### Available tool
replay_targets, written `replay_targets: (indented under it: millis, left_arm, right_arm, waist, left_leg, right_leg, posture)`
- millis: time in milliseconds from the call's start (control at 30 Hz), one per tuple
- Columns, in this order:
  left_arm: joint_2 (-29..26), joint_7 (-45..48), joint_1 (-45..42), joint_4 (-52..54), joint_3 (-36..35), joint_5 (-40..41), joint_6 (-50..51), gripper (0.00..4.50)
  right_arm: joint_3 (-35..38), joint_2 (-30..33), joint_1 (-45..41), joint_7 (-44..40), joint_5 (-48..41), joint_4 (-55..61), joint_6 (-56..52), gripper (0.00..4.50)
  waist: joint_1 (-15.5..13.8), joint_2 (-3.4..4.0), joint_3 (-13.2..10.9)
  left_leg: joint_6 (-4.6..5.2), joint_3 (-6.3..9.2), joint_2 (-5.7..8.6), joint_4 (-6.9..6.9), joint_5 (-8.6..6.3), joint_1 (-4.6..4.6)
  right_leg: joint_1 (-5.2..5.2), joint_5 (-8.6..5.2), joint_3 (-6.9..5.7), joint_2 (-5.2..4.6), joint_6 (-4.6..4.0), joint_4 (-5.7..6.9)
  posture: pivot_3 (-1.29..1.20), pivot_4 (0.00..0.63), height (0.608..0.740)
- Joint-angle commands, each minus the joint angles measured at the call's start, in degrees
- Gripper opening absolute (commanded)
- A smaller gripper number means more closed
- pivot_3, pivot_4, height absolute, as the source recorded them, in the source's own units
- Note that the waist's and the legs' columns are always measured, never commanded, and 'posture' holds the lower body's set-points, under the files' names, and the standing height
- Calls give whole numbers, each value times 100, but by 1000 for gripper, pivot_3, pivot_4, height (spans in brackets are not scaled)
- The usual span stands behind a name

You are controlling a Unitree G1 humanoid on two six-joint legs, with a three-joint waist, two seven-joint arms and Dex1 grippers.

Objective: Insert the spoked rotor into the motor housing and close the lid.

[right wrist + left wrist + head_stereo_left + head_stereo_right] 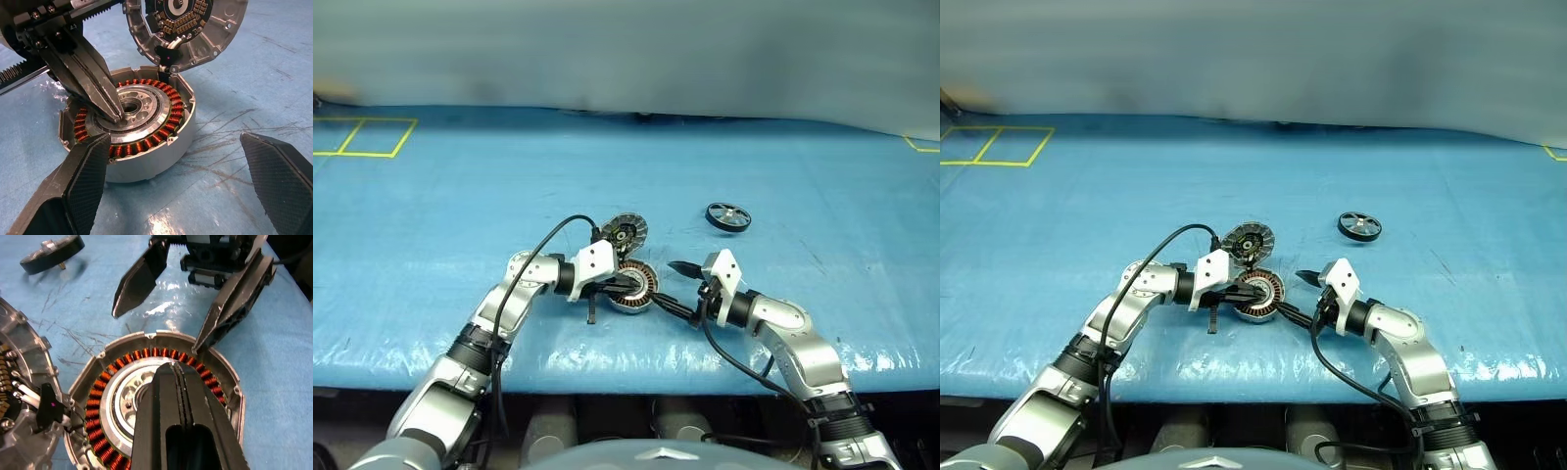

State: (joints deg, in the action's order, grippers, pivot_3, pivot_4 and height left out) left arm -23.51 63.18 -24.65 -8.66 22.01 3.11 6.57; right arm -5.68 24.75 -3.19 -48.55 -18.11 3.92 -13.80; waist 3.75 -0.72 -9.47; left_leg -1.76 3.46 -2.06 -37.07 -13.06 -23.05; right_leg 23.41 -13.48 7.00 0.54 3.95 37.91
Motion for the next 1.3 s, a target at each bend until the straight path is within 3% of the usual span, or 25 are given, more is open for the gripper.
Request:
replay_targets:
  millis: [33,233,433,700,967,1300]
  left_arm:
    - [-66,-91,-47,-48,114,-236,45,12]
    - [-14,-214,6,5,26,-154,19,12]
    - [166,-248,265,503,-477,601,29,12]
    - [-210,-408,830,1207,-980,919,80,12]
    - [-239,-658,1496,1225,-1272,1026,-278,12]
    - [-62,-1143,1823,960,-1533,1040,-774,0]
  right_arm:
    - [78,-2,11,28,-14,114,125,4434]
    - [74,-11,25,44,-15,114,144,4434]
    - [83,-1,10,76,9,179,178,4434]
    - [140,49,-54,243,174,223,306,4434]
    - [479,5,-248,1039,392,228,197,4434]
    - [1197,597,-776,2068,922,195,-361,4467]
  waist:
    - [-3,0,0]
    - [5,0,0]
    - [3,0,0]
    - [17,1,0]
    - [1,1,0]
    - [-4,1,-1]
  left_leg:
    - [0,0,0,0,0,0]
    - [0,0,-1,-1,0,2]
    - [0,1,-1,0,0,1]
    - [0,-1,-3,2,0,2]
    - [0,-3,-1,-1,0,2]
    - [0,-8,-1,-2,0,2]
  right_leg:
    - [-1,0,0,0,0,0]
    - [-2,0,0,0,0,2]
    - [0,0,0,0,0,3]
    - [1,-1,1,0,-1,3]
    - [1,-1,1,-3,-2,1]
    - [2,-1,4,-5,-2,1]
  posture:
    - [0,150,740]
    - [0,150,740]
    - [0,150,740]
    - [0,150,740]
    - [0,150,740]
    - [0,150,740]
